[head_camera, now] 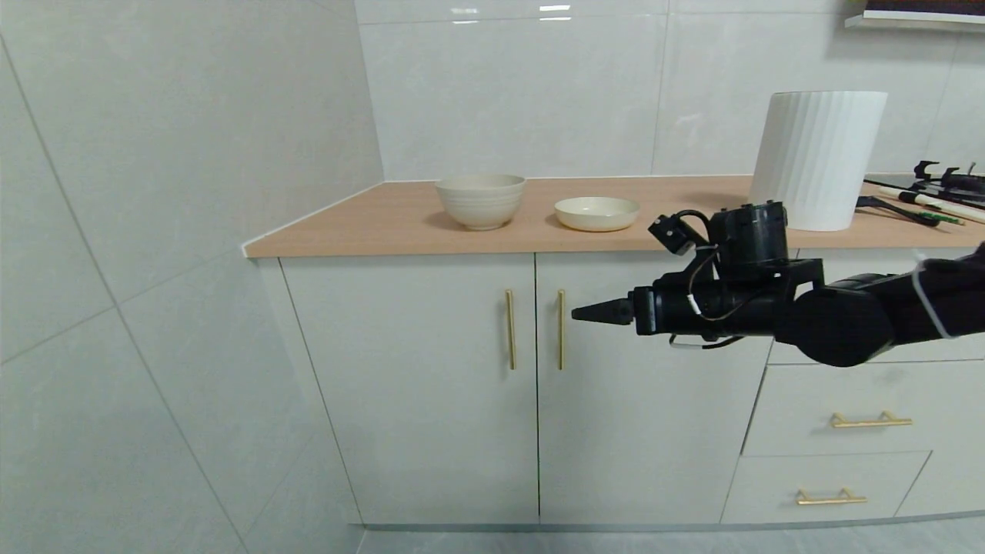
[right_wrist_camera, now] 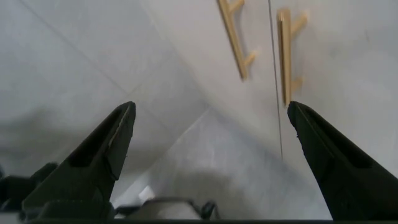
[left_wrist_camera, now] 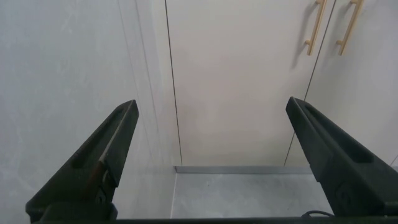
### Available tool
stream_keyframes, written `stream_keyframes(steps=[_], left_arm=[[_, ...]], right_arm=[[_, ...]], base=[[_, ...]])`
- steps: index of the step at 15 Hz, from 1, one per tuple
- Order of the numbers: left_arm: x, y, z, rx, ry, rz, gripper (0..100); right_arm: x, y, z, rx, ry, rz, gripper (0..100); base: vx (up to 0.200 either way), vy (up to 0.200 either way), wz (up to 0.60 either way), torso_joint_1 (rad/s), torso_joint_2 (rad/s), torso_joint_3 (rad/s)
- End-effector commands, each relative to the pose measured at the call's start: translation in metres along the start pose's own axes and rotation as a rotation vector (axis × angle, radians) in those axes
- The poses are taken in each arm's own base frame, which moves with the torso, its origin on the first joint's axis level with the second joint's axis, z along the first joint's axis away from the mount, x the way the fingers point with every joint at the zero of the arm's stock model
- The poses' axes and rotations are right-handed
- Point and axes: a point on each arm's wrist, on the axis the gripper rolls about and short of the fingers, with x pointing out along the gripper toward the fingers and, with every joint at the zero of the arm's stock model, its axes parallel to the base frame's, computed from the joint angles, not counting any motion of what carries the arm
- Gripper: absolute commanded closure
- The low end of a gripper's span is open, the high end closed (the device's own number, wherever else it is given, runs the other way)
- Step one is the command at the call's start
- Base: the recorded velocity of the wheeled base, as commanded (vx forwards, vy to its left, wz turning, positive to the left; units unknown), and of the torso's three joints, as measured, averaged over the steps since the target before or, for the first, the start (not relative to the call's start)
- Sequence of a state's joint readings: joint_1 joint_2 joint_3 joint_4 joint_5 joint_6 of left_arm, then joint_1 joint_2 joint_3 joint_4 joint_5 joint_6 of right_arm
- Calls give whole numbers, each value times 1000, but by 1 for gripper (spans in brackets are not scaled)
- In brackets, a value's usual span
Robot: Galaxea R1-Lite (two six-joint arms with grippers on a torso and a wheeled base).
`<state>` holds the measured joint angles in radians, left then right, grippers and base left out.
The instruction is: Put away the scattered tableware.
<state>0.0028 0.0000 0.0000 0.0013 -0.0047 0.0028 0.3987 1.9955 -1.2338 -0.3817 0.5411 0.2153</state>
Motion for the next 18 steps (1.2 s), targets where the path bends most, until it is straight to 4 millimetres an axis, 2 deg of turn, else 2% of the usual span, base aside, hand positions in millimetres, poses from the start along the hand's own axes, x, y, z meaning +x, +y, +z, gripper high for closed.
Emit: stream_keyframes(steps=[1, 2, 8, 12, 16, 18], left_arm=[[0, 0, 0, 0, 0, 0, 0], [0, 0, 0, 0, 0, 0, 0], [0, 0, 0, 0, 0, 0, 0], [0, 0, 0, 0, 0, 0, 0], [0, 0, 0, 0, 0, 0, 0], [0, 0, 0, 0, 0, 0, 0]], right_arm=[[38, -21, -13, 9, 22, 4, 0], [48, -23, -16, 10, 31, 11, 0], [74, -40, -27, 56, -25, 18, 0], [78, -41, -24, 91, -64, 29, 0], [93, -52, -28, 87, -96, -12, 0], [95, -53, -30, 109, -93, -15, 0]], base=[[0, 0, 0, 0, 0, 0], [0, 0, 0, 0, 0, 0], [0, 0, 0, 0, 0, 0], [0, 0, 0, 0, 0, 0], [0, 0, 0, 0, 0, 0], [0, 0, 0, 0, 0, 0]])
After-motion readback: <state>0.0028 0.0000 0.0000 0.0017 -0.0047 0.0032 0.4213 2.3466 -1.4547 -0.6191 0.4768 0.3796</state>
